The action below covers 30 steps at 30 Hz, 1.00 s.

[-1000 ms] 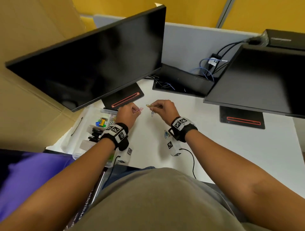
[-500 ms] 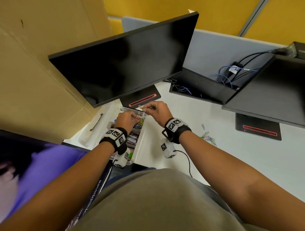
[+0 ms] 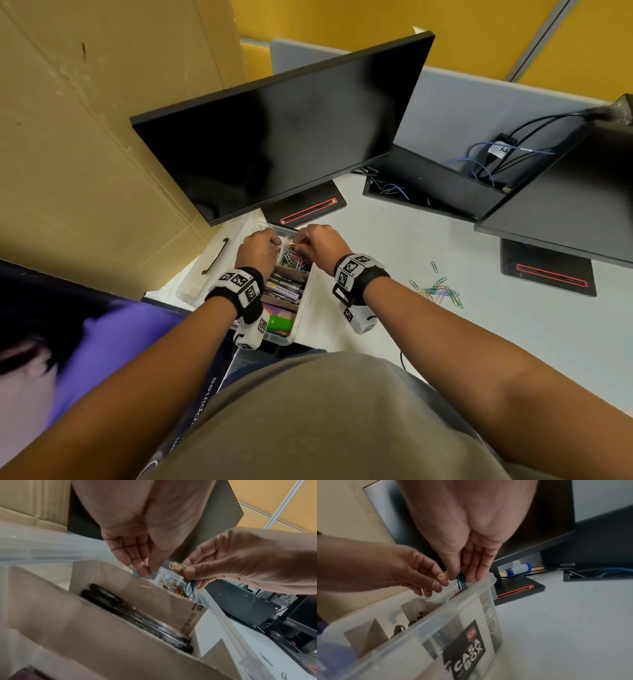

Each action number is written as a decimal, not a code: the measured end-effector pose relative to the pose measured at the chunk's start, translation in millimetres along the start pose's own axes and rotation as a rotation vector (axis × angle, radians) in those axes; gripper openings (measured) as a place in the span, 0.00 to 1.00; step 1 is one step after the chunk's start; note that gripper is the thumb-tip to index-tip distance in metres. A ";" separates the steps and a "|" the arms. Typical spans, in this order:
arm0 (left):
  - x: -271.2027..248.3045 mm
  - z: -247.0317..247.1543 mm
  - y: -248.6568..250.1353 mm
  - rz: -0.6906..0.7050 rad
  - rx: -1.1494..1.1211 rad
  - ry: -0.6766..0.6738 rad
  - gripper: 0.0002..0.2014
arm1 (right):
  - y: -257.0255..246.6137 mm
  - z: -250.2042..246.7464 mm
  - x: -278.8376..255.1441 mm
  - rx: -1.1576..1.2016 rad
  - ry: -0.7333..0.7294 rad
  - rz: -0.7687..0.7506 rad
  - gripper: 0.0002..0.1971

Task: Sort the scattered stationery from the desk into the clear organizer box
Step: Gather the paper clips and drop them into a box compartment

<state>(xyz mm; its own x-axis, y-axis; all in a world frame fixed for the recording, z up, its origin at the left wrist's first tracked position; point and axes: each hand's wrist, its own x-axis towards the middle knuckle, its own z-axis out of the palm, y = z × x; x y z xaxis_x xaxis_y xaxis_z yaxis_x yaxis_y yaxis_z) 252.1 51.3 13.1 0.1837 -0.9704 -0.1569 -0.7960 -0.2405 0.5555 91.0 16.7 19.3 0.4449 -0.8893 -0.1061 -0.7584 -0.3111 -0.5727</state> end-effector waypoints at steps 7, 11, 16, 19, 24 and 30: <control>1.6 4.1 -0.7 0.046 0.019 -0.008 0.12 | 1.2 2.4 -1.6 -0.191 -0.083 -0.117 0.10; 2.0 8.3 0.1 0.058 0.030 -0.008 0.11 | 8.5 -0.6 -3.7 -0.123 -0.031 -0.124 0.12; 4.0 12.9 9.4 0.085 0.048 0.027 0.09 | 23.5 -7.8 -9.8 -0.008 0.103 -0.061 0.12; 5.7 18.2 25.2 0.121 0.057 0.035 0.07 | 35.3 -14.3 -15.3 0.016 0.129 -0.014 0.12; 10.1 31.8 60.3 0.185 0.048 0.013 0.07 | 66.0 -23.5 -31.1 0.037 0.112 0.059 0.13; 7.1 61.4 101.7 0.277 0.094 -0.104 0.07 | 116.8 -32.7 -65.2 0.055 0.090 0.166 0.14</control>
<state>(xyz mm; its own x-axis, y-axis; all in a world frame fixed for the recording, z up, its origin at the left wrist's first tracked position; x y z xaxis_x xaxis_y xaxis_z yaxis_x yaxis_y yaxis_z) 137.1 21.3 18.3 -0.1037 -0.9900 -0.0957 -0.8583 0.0405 0.5116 -42.2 27.3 -14.1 0.2695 -0.9541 -0.1309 -0.7898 -0.1411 -0.5970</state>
